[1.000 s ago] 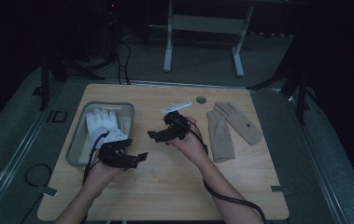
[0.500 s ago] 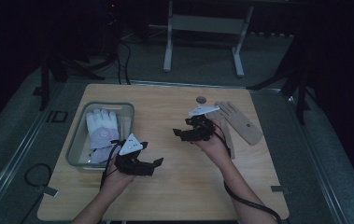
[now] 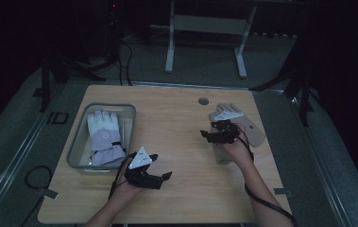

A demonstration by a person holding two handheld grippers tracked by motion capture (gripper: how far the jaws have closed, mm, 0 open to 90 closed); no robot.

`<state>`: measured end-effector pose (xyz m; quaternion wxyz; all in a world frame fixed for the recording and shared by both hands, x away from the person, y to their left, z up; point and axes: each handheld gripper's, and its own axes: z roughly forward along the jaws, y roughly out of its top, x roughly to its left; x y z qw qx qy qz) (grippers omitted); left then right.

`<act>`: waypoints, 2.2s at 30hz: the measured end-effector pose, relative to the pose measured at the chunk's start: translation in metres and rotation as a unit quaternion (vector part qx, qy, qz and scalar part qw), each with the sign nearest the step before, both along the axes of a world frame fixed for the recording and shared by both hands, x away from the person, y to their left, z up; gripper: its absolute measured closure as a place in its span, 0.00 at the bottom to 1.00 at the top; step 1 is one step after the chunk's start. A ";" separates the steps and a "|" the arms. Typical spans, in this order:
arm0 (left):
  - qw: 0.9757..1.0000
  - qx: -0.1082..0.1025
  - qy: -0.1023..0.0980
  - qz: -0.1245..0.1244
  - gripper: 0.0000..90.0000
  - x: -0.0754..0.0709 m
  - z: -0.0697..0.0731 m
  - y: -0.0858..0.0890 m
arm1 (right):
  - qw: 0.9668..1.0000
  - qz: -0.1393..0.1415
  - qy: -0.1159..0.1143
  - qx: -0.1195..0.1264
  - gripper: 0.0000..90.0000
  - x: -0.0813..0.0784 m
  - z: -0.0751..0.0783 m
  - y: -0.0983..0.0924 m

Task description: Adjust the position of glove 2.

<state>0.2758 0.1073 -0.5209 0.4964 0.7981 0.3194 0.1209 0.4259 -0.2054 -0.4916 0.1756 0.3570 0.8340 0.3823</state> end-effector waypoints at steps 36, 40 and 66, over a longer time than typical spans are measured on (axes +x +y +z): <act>1.000 -0.016 -0.014 -0.002 0.17 -0.010 -0.021 0.000 | 0.994 -0.094 0.044 -0.011 0.86 0.019 -0.052 -0.043; 1.000 -0.016 -0.013 0.005 0.17 -0.010 -0.022 0.000 | 0.994 -0.099 0.046 0.018 0.87 0.009 -0.038 -0.032; 1.000 -0.019 -0.016 0.012 0.17 -0.013 -0.025 0.003 | 0.990 -0.123 0.054 0.050 0.85 -0.037 -0.051 0.064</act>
